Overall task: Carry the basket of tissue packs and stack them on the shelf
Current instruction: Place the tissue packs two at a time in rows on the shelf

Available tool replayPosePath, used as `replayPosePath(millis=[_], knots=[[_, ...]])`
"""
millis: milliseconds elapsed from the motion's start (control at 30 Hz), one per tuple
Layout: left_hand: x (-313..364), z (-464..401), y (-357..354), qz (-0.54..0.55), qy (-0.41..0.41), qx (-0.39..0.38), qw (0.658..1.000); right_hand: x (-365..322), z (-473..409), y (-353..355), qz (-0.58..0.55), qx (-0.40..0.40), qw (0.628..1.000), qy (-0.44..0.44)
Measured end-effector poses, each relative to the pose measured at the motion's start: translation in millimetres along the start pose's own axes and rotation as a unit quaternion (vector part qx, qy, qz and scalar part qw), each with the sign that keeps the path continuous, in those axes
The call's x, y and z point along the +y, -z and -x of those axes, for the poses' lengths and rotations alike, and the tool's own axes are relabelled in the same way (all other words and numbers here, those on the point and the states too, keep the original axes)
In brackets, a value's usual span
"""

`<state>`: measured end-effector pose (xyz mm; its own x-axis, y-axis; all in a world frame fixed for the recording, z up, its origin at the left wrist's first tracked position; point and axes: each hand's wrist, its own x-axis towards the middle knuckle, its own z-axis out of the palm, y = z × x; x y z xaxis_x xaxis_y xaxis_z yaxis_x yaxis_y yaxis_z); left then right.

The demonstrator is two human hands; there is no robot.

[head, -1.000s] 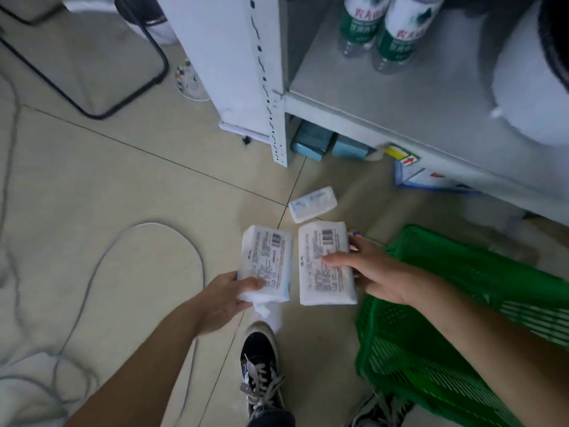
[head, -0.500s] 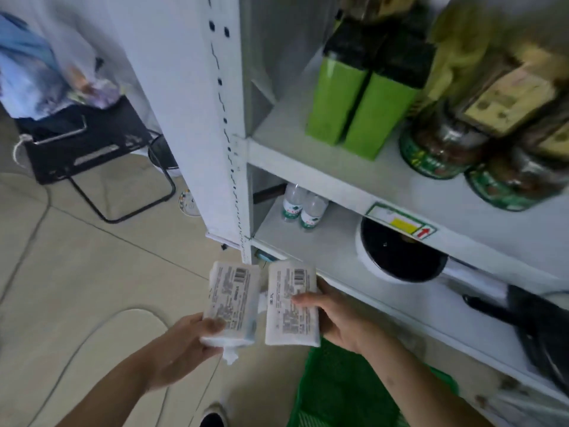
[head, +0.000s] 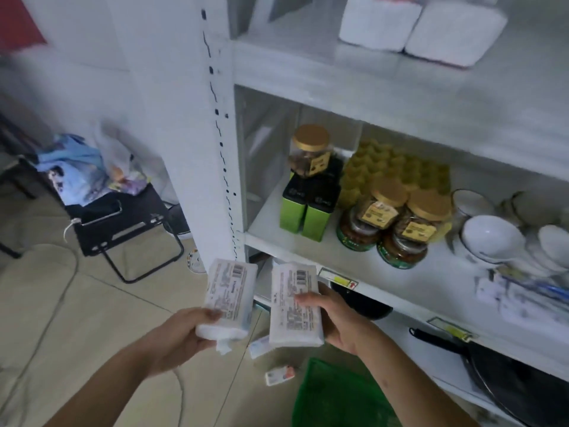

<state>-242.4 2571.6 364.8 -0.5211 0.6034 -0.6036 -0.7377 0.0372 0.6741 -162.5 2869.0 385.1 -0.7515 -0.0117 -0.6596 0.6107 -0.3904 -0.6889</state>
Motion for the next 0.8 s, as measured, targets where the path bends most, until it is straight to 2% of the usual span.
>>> replayPosePath(millis=[200, 400, 800], knots=[[79, 59, -55, -0.027, -0.021, -0.003, 0.999, -68, 81, -15, 0.0, 0.04, 0.997, 0.065], [145, 109, -116, -0.019, -0.057, 0.002, 0.998, -121, 166, -17, -0.101, 0.021, 0.986, 0.132], [208, 129, -219, -0.055, -0.085, -0.076, 0.992, -185, 263, -29, -0.093, 0.07, 0.968, 0.224]])
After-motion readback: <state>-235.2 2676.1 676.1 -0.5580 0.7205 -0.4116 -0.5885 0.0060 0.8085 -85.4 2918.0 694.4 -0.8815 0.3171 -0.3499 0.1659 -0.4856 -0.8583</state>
